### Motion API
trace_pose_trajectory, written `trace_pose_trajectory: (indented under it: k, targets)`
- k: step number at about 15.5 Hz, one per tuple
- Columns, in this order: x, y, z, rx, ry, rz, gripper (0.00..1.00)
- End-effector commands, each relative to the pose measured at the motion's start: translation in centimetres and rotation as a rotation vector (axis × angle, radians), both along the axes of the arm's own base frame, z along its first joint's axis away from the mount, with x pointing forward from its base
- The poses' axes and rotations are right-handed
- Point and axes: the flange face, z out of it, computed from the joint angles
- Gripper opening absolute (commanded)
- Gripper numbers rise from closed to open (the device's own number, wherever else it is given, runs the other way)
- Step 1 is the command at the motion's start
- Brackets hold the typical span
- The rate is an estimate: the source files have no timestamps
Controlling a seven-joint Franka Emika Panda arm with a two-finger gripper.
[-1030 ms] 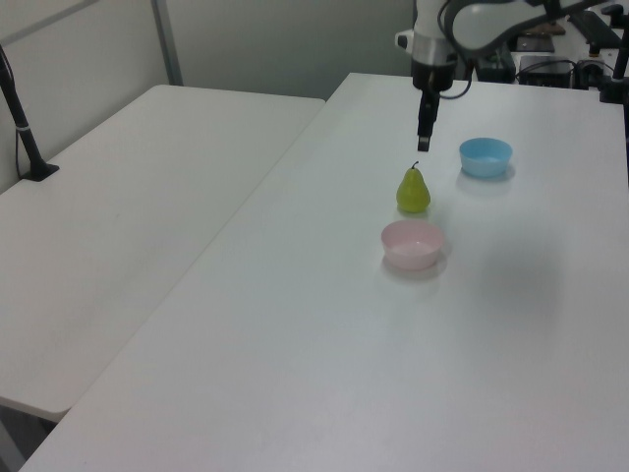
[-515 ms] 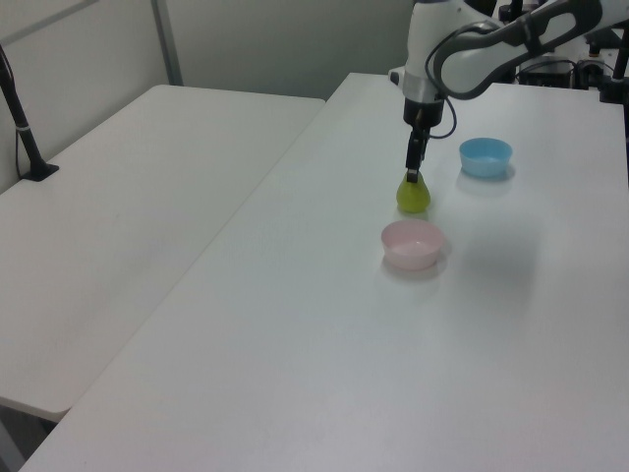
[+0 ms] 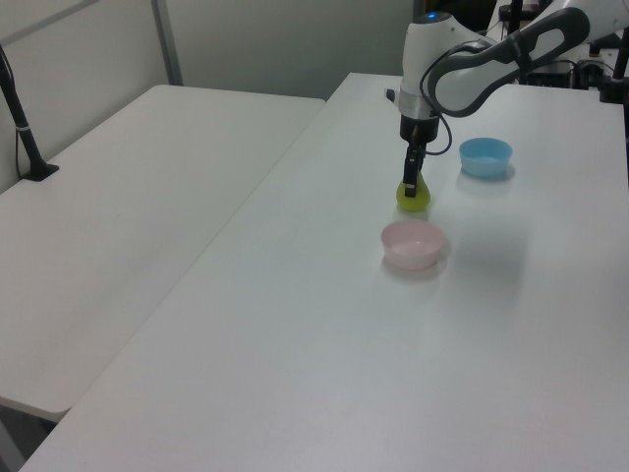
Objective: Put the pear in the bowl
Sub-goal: 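Close the gripper around the green pear, then lift the pear and carry it over the pink bowl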
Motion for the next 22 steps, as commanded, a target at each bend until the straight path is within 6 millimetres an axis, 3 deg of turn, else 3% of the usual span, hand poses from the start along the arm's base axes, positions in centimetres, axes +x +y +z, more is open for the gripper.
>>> trace_pose_trajectory:
  k: [1,5,11,16,19,22]
  targets:
    - [-0.4,0.8,0.5,0.001,-0.01,0.006,0.2]
    - [-1.4,1.5,5.6,0.0,-0.016,0.014,0.19]
    - [-2.6,2.6,15.5,0.001,0.027,0.019,0.19]
    - [-5.9,8.2,21.3,0.005,0.053,-0.008,0.2]
    - [-7.7,11.0,21.3,0.01,0.05,-0.008,0.2]
    - [-9.0,13.7,18.4,0.017,0.005,-0.01,0.2]
